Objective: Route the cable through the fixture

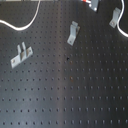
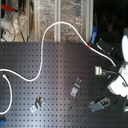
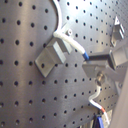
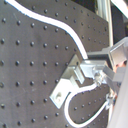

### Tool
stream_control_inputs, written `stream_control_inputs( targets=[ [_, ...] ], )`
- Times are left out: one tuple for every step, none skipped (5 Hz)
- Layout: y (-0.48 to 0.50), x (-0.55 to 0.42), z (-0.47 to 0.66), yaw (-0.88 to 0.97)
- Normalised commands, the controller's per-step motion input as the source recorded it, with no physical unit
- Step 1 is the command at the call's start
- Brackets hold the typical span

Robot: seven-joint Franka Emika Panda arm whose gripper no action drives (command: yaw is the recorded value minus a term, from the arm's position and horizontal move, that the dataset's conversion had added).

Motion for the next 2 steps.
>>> stream_control_inputs(
  targets=[
    [0.024,0.141,0.09,0.06],
    [0.082,0.122,0.26,0.25]
  ],
)
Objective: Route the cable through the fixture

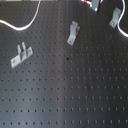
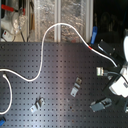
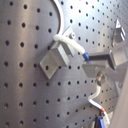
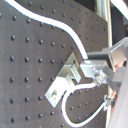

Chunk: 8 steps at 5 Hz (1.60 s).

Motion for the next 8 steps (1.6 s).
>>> stream_control_inputs(
  targets=[
    [-0.031,0.078,0.24,0.21],
    [-0.167,0.028,0.27,0.0],
    [-0.081,0.021,0.36,0.0],
    [0.003,0.003,0.23,0.5],
    [0.002,0.002,0.16,0.75],
    [0.001,0.002,0.14,0.63],
    [0.019,-0.008,0.1,0.41],
    [0.133,-0.182,0.22,0.15]
  ],
)
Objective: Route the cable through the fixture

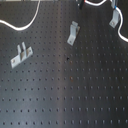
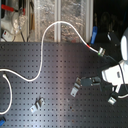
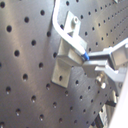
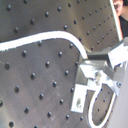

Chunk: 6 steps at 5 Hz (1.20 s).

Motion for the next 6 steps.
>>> stream_control_inputs(
  targets=[
    [0.158,-0.271,0.23,-0.03],
    [0.097,-0.203,0.15,-0.2],
    [0.028,-0.009,0.05,-0.14],
    [0.33,-0.133,0.08,-0.16],
    [0.508,-0.229,0.0,-0.13],
    [0.492,-0.242,-0.01,-0.12]
  ],
)
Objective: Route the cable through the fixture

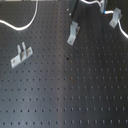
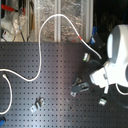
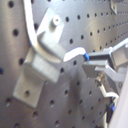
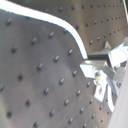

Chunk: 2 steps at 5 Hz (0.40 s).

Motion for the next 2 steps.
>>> stream_control_inputs(
  targets=[
    [0.376,-0.199,-0.01,-0.12],
    [0.184,-0.105,0.0,-0.04]
  ],
)
